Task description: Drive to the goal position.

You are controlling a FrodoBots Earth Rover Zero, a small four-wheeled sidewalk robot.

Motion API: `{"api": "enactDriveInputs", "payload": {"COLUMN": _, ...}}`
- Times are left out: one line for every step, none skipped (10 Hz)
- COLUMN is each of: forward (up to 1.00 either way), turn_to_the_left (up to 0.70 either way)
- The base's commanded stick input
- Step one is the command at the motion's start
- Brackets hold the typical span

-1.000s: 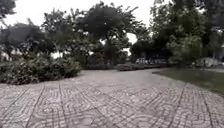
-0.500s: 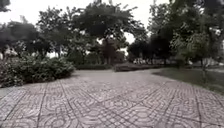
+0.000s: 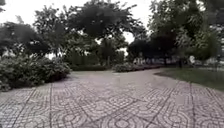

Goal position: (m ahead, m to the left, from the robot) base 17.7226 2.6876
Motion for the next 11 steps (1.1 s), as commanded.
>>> {"api": "enactDriveInputs", "payload": {"forward": 1.00, "turn_to_the_left": 0.00}}
{"api": "enactDriveInputs", "payload": {"forward": 1.00, "turn_to_the_left": 0.00}}
{"api": "enactDriveInputs", "payload": {"forward": 1.00, "turn_to_the_left": -0.03}}
{"api": "enactDriveInputs", "payload": {"forward": 1.00, "turn_to_the_left": -0.23}}
{"api": "enactDriveInputs", "payload": {"forward": 1.00, "turn_to_the_left": -0.26}}
{"api": "enactDriveInputs", "payload": {"forward": 1.00, "turn_to_the_left": -0.14}}
{"api": "enactDriveInputs", "payload": {"forward": 1.00, "turn_to_the_left": -0.02}}
{"api": "enactDriveInputs", "payload": {"forward": 1.00, "turn_to_the_left": 0.00}}
{"api": "enactDriveInputs", "payload": {"forward": 1.00, "turn_to_the_left": 0.00}}
{"api": "enactDriveInputs", "payload": {"forward": 1.00, "turn_to_the_left": 0.00}}
{"api": "enactDriveInputs", "payload": {"forward": 1.00, "turn_to_the_left": 0.00}}
